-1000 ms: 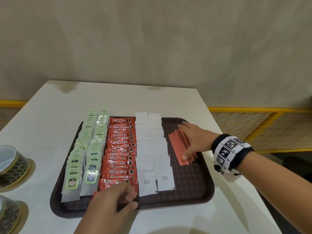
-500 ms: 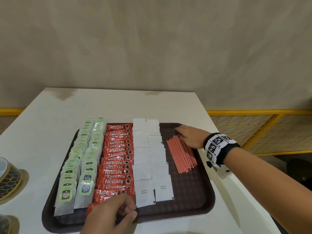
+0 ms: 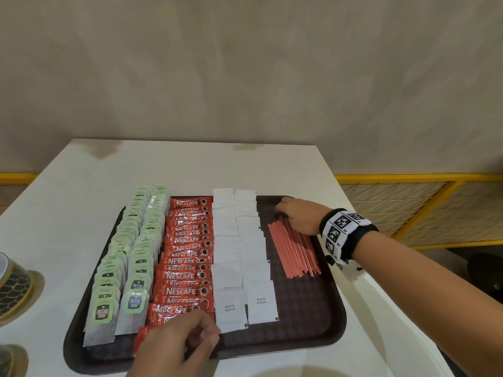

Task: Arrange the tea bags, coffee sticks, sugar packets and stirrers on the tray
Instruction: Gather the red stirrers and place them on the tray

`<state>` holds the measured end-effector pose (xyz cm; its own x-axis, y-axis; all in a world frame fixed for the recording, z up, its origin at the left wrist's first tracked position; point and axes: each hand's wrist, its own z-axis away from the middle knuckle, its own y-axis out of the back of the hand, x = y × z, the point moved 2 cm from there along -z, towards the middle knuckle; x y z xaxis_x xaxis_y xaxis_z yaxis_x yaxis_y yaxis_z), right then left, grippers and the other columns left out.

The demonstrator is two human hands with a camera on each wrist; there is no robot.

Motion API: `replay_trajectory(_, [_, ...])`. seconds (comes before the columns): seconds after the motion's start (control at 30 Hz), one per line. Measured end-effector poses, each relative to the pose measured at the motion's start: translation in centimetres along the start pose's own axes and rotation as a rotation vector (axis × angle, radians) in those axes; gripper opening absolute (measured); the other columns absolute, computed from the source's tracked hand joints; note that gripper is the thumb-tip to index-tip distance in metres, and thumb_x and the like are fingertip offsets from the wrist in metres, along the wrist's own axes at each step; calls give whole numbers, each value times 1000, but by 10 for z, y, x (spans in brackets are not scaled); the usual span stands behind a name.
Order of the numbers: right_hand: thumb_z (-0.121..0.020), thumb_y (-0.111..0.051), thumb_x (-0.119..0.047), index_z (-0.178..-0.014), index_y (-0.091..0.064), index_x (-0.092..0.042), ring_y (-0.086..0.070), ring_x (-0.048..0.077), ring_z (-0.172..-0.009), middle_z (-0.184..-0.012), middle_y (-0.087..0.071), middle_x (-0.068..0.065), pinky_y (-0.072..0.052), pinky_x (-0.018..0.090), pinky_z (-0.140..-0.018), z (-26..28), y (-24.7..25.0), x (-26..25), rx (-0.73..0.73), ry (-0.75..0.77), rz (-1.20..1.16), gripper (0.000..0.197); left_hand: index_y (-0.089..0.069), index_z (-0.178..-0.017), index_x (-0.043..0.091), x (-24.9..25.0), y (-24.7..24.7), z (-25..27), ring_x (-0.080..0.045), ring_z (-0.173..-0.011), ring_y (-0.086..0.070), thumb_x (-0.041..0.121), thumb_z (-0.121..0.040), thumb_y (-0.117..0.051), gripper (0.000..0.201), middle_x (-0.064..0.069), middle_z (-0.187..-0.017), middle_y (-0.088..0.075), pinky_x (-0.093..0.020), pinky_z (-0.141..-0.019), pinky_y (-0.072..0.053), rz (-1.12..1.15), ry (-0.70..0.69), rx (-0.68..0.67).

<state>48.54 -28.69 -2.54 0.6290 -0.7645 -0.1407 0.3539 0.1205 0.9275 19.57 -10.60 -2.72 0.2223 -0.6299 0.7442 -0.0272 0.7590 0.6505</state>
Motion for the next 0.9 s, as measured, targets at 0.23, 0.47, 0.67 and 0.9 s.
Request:
replay_trajectory(0.23, [-93, -38, 1, -122, -56, -8, -52, 26, -108, -119, -51, 9, -44, 37, -94, 1, 0, -1, -2, 34, 4, 36, -57, -84, 50, -4, -2, 2, -2, -77, -62, 31, -81, -70, 23, 24, -75, -65, -15, -70, -50, 4, 10, -22])
replay_trajectory(0.47, [-101, -38, -15, -133, -52, -11, -50, 24, -115, -129, -49, 6, -40, 41, -101, 0, -7, -19, -33, 125, 77, 35, -58, -83, 47, 0, 1, 3, 0, -73, -60, 30, -81, -69, 21, 23, -72, -65, -12, -69, -49, 29, 18, -8])
replay_trajectory(0.67, [-101, -38, -13, -123, -59, -11, -52, 22, -111, -123, -51, 5, -41, 35, -99, 6, 2, -18, 16, 95, 20, 30, -58, -83, 47, 0, 5, 8, 5, -79, -61, 27, -83, -69, 23, 29, -75, -64, -13, -70, -51, 52, 30, -1])
replay_trajectory(0.9, [-89, -54, -10, -82, -73, -11, -66, 14, -77, -86, -73, 8, -53, 29, -80, 64, 13, -30, -306, 3, -295, 21, -59, -83, 47, 1, 9, 12, 10, -81, -60, 27, -84, -68, 21, 31, -78, -64, -11, -71, -49, 76, 31, 44])
